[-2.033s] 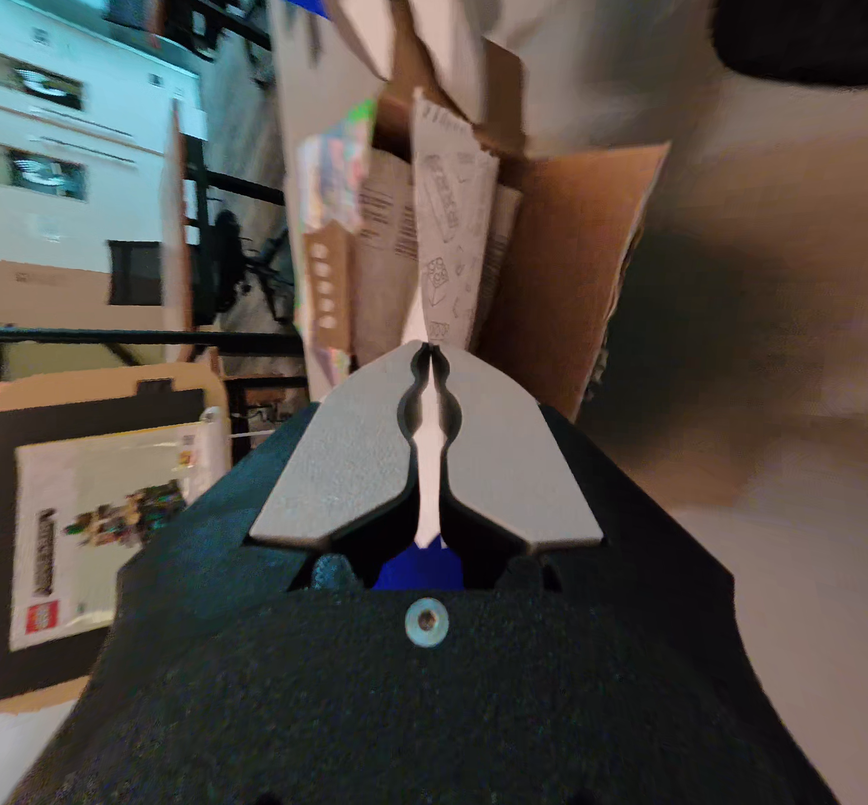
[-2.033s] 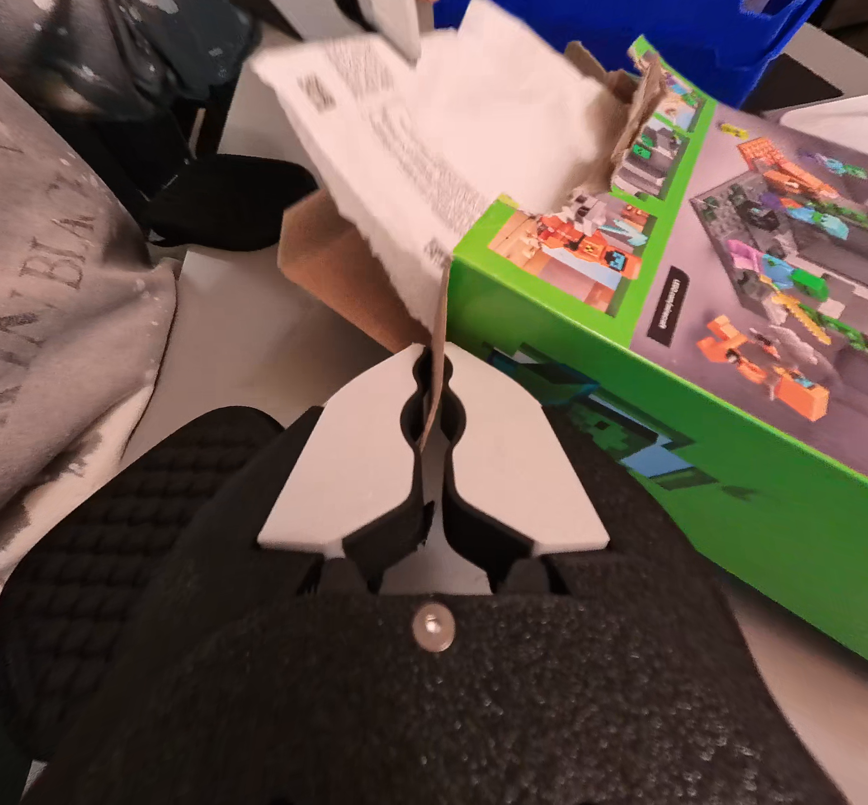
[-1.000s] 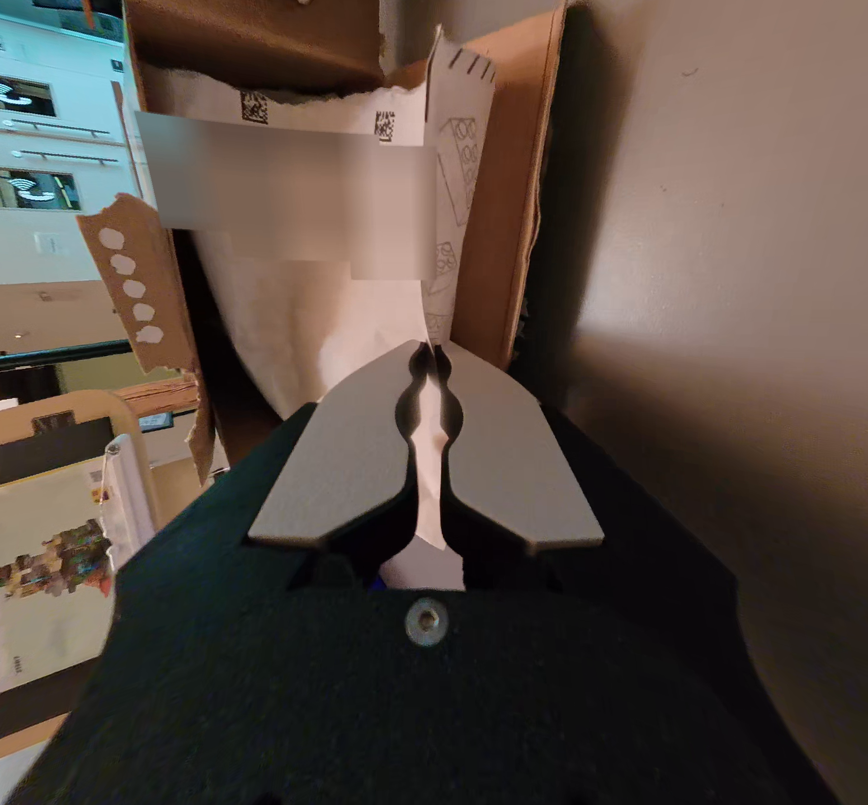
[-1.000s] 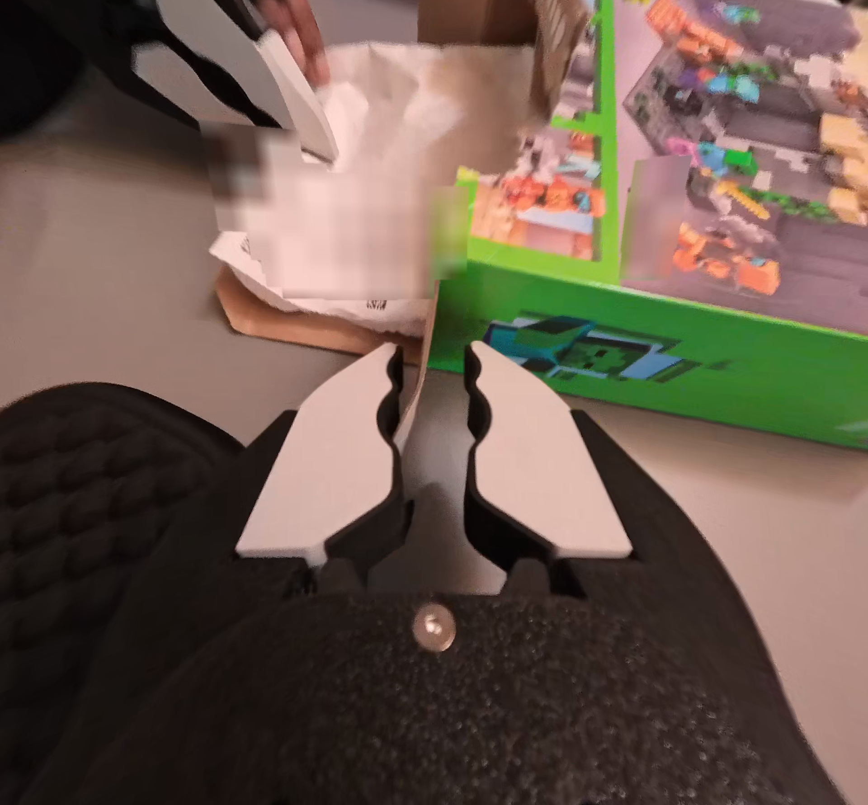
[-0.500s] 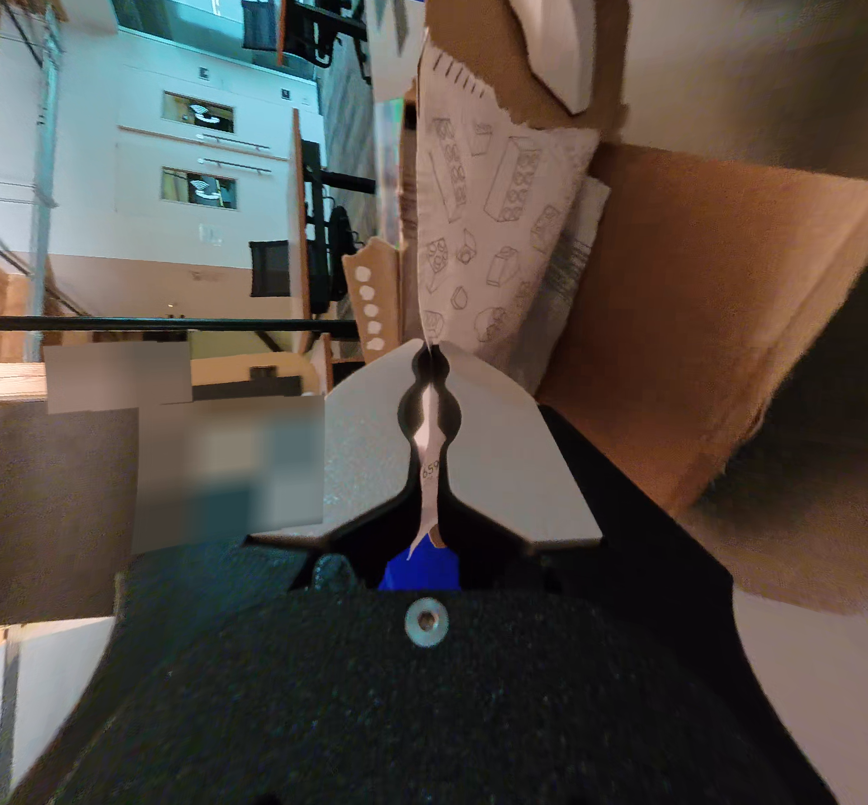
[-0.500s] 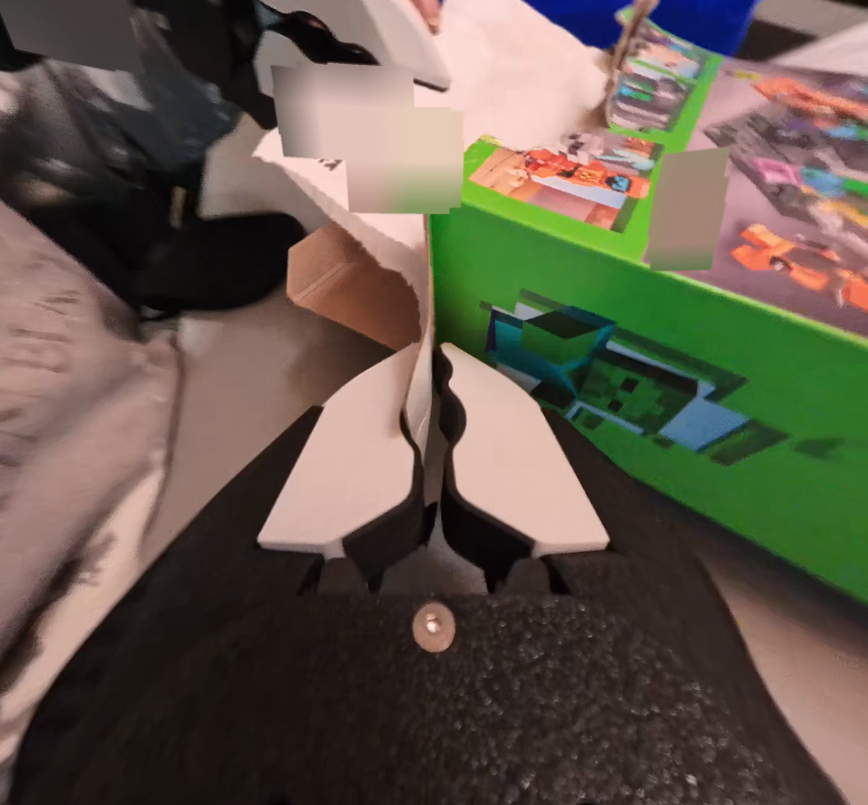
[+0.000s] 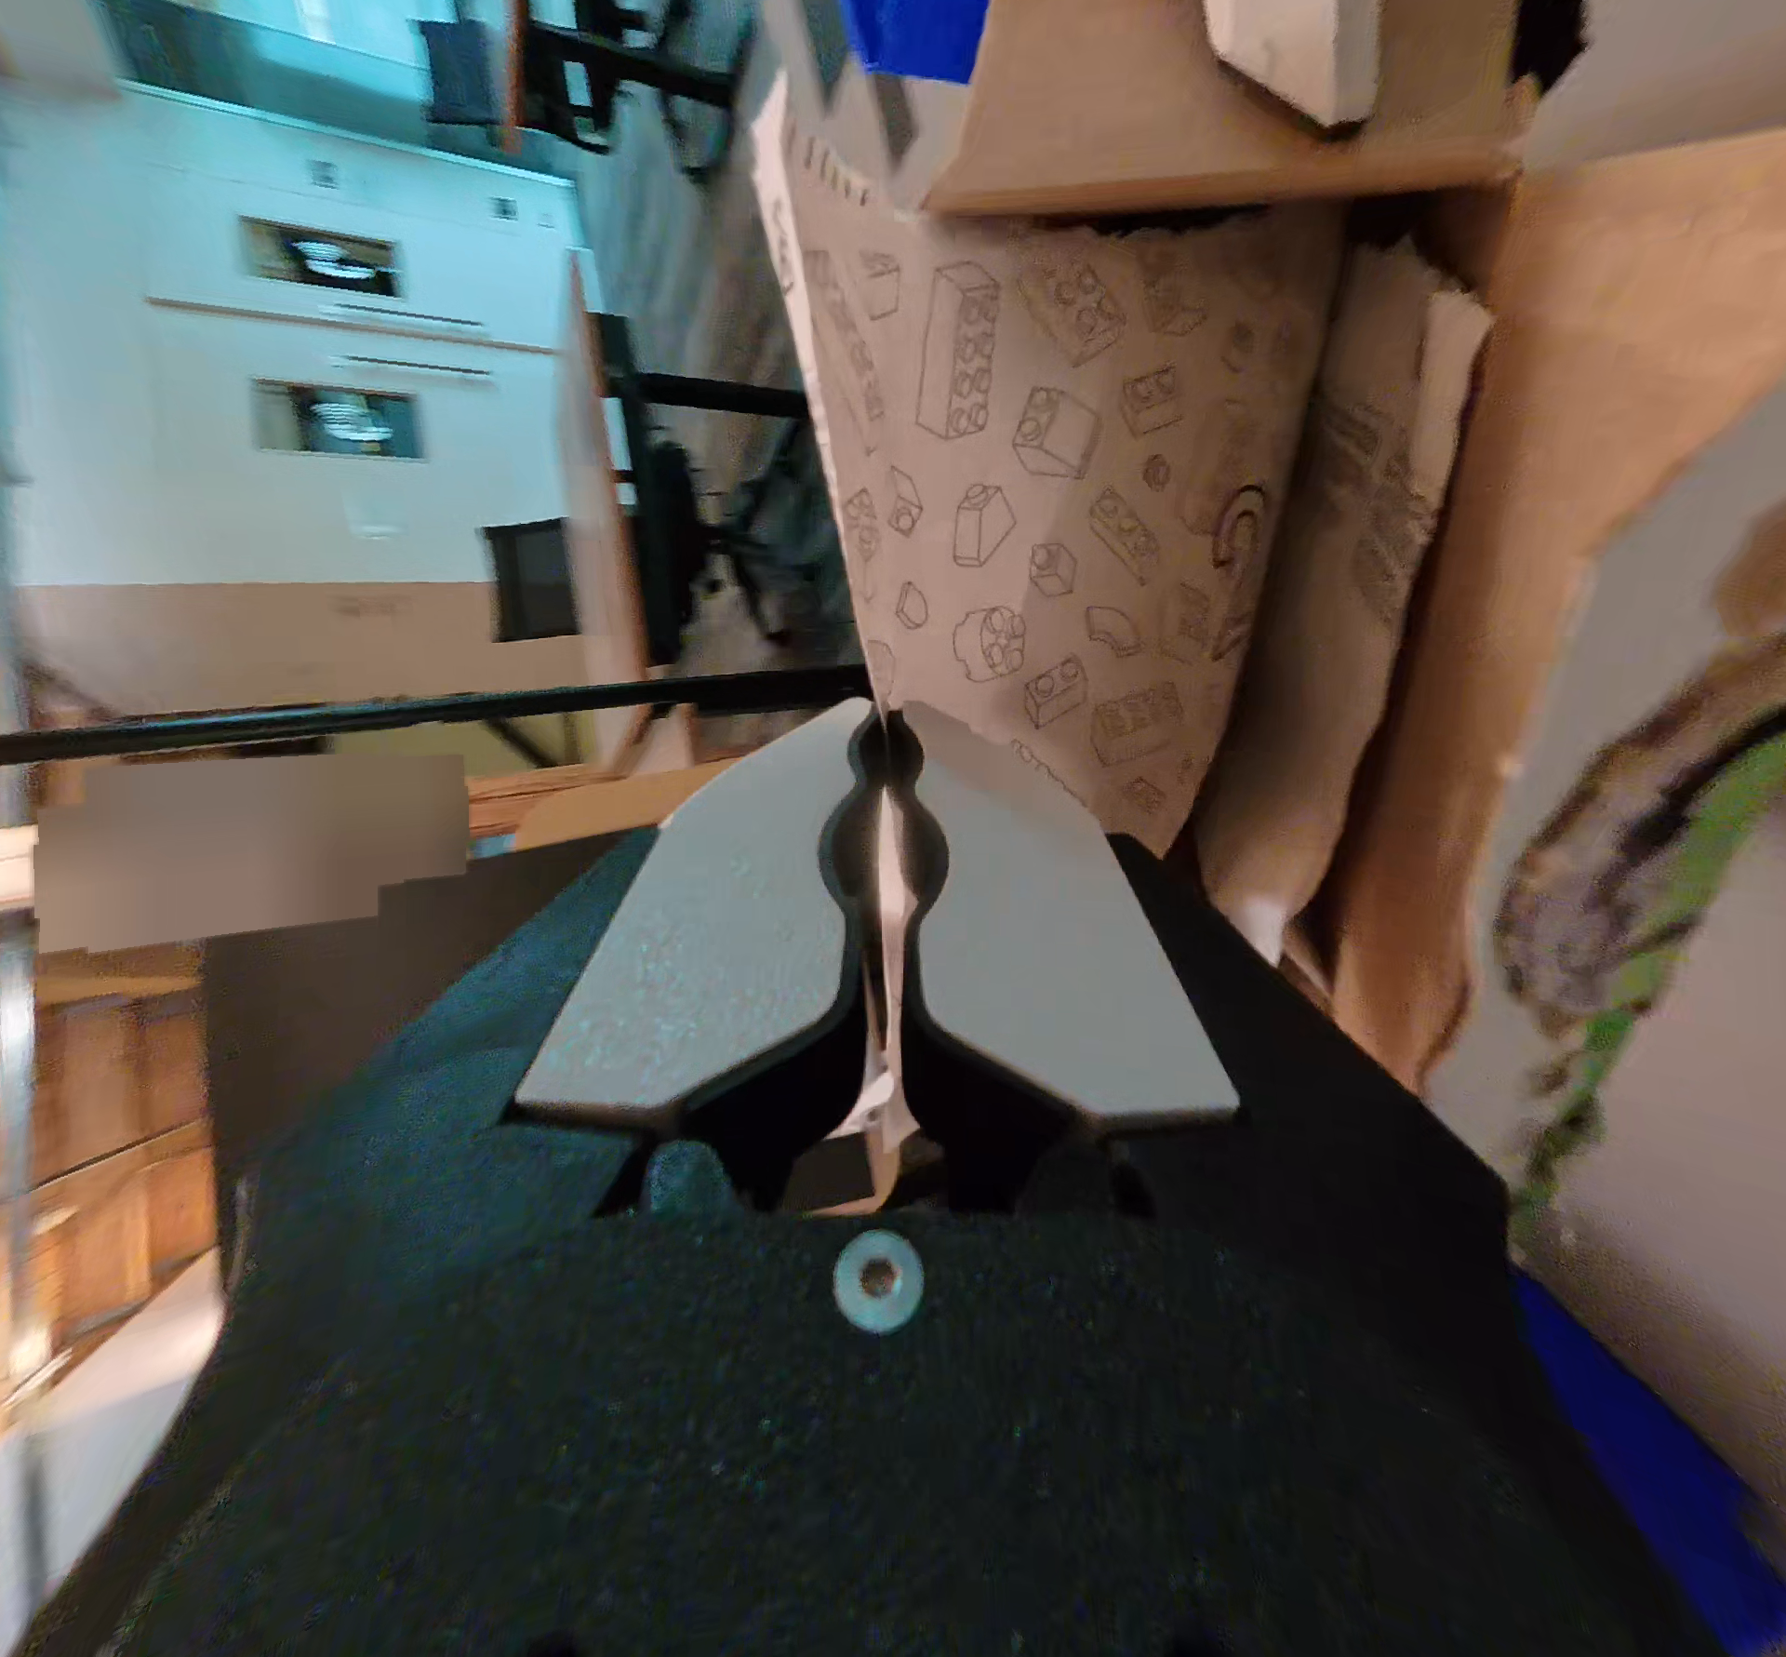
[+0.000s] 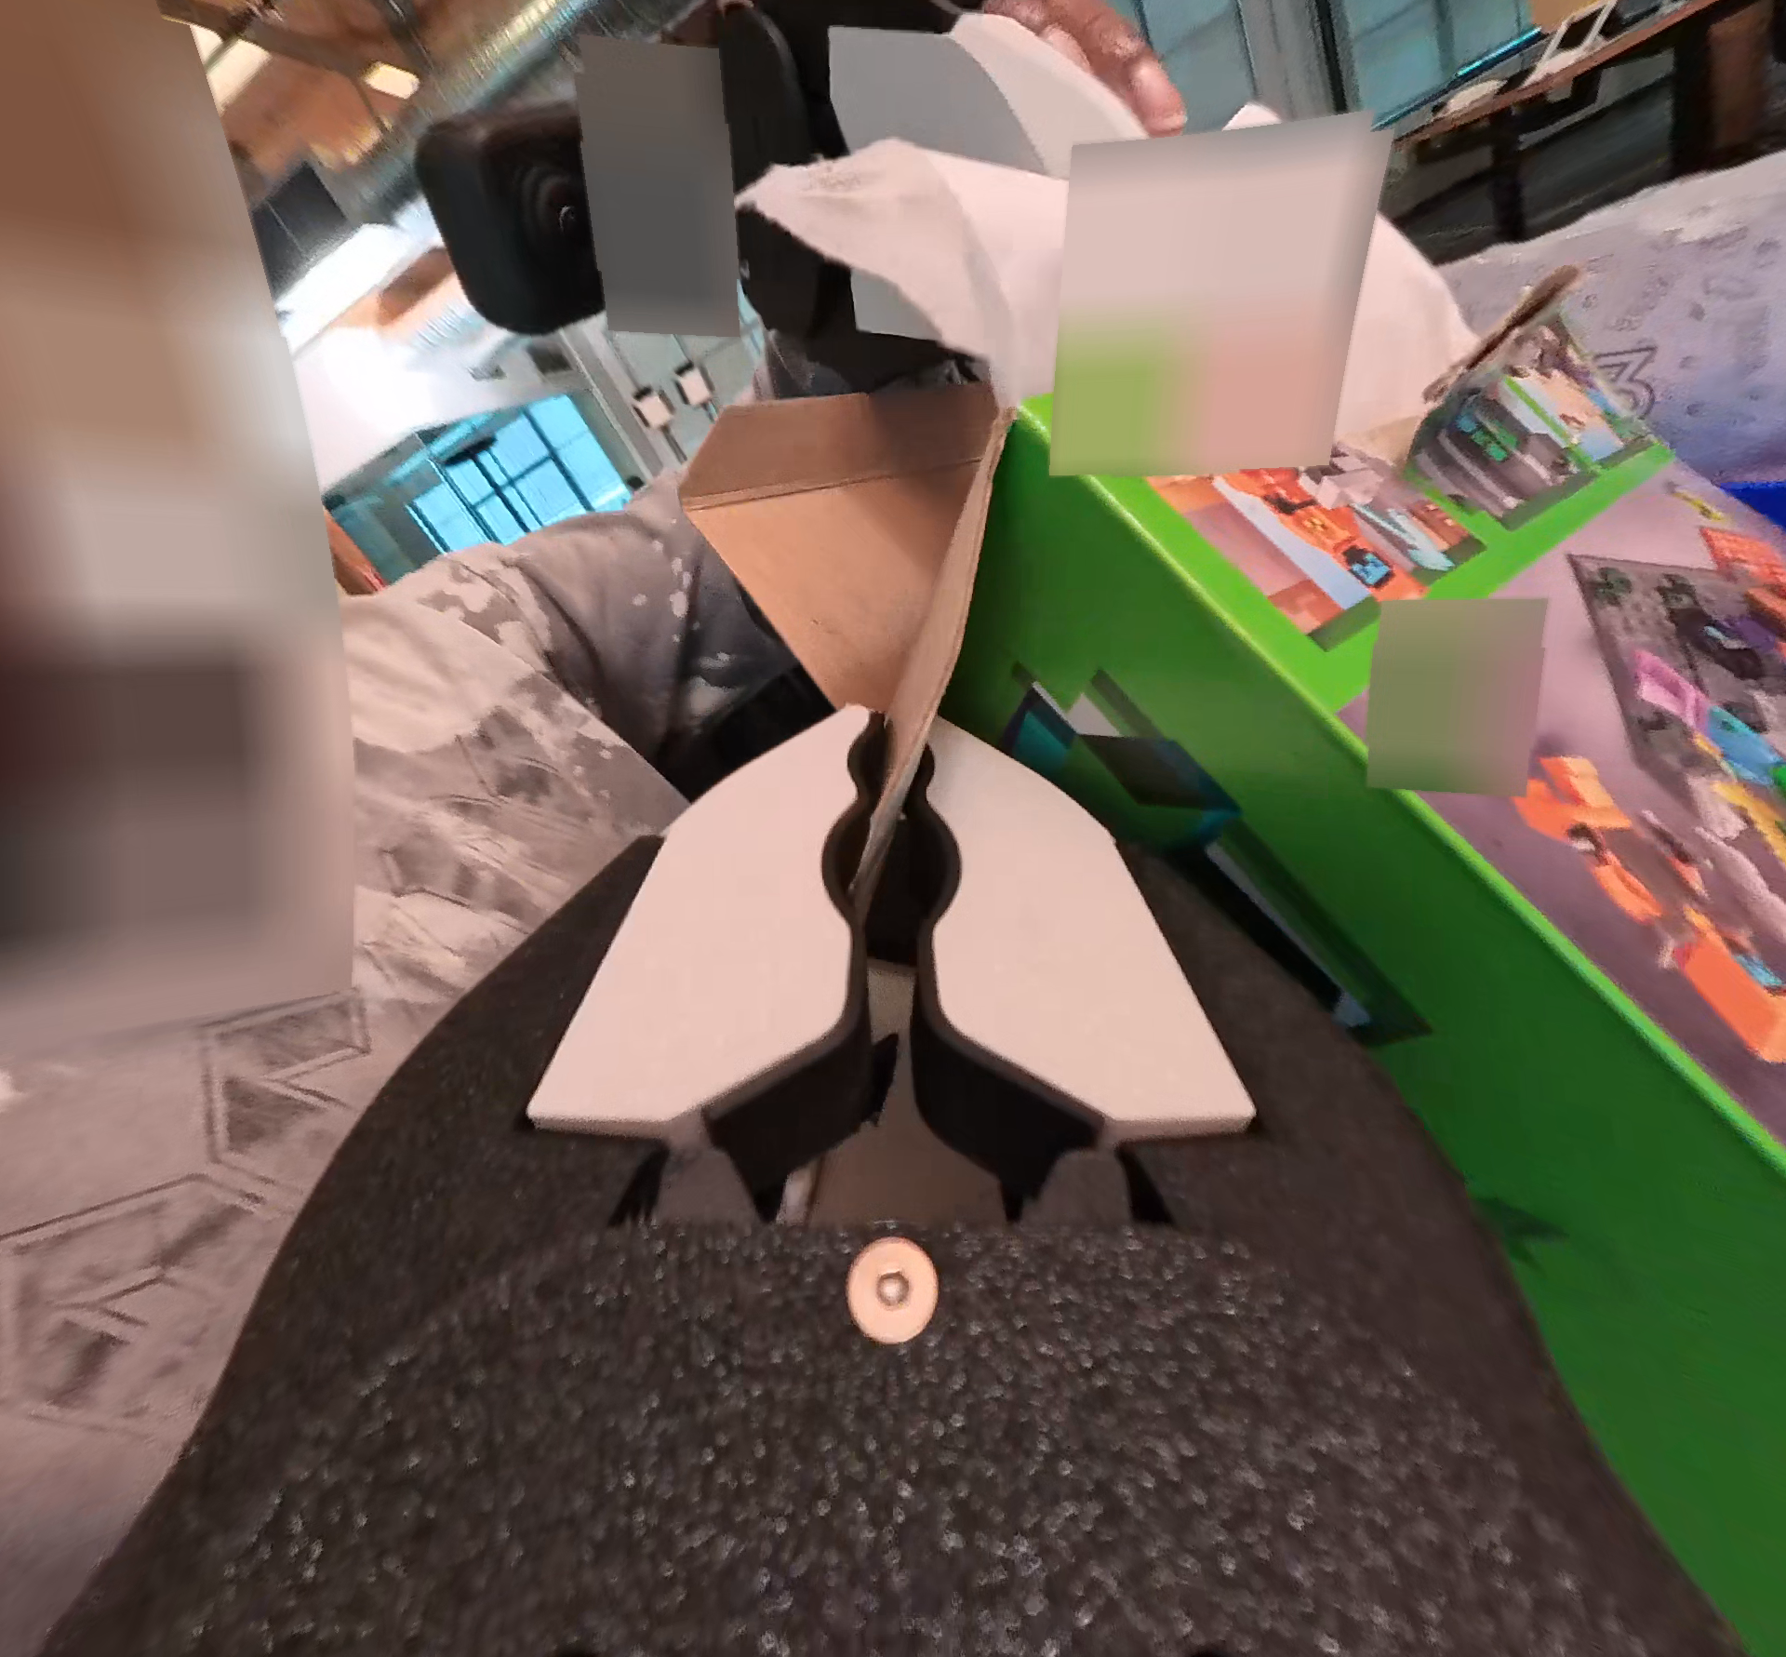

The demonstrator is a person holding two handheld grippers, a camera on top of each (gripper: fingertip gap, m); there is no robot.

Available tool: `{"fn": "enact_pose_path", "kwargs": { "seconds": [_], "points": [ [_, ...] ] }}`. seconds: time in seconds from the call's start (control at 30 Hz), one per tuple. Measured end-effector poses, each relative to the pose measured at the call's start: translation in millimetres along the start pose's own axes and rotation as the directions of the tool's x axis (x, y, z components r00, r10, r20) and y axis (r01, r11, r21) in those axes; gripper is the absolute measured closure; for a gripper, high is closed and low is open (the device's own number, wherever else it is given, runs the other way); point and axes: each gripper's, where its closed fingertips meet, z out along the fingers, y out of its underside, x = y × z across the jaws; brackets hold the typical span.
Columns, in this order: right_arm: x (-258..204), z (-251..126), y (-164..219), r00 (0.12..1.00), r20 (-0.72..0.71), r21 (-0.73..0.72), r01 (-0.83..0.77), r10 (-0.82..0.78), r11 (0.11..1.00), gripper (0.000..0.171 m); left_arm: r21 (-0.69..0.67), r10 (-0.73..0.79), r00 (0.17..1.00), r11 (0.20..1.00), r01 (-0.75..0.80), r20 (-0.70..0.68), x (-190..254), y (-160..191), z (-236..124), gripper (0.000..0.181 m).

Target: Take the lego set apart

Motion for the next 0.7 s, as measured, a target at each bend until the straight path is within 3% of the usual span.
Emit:
{"fn": "enact_pose_path", "kwargs": {
  "seconds": [0.27,0.5,0.7],
  "points": [
    [-1,-43,-12,0.992,0.055,0.142,-0.121,0.114,0.983,0.17,0.129,-0.006,0.975,0.991,0.035,-0.224,6,-25,36,0.181],
    [0,-62,-15,0.989,0.075,0.17,-0.139,0.128,0.975,0.17,0.05,0.08,0.93,0.997,-0.067,-0.358,44,-12,96,0.181],
    [-2,-74,-9,0.99,0.063,0.17,-0.132,0.122,0.977,0.169,0.023,0.071,0.875,0.997,-0.068,-0.479,57,-19,97,0.177]
  ]
}}
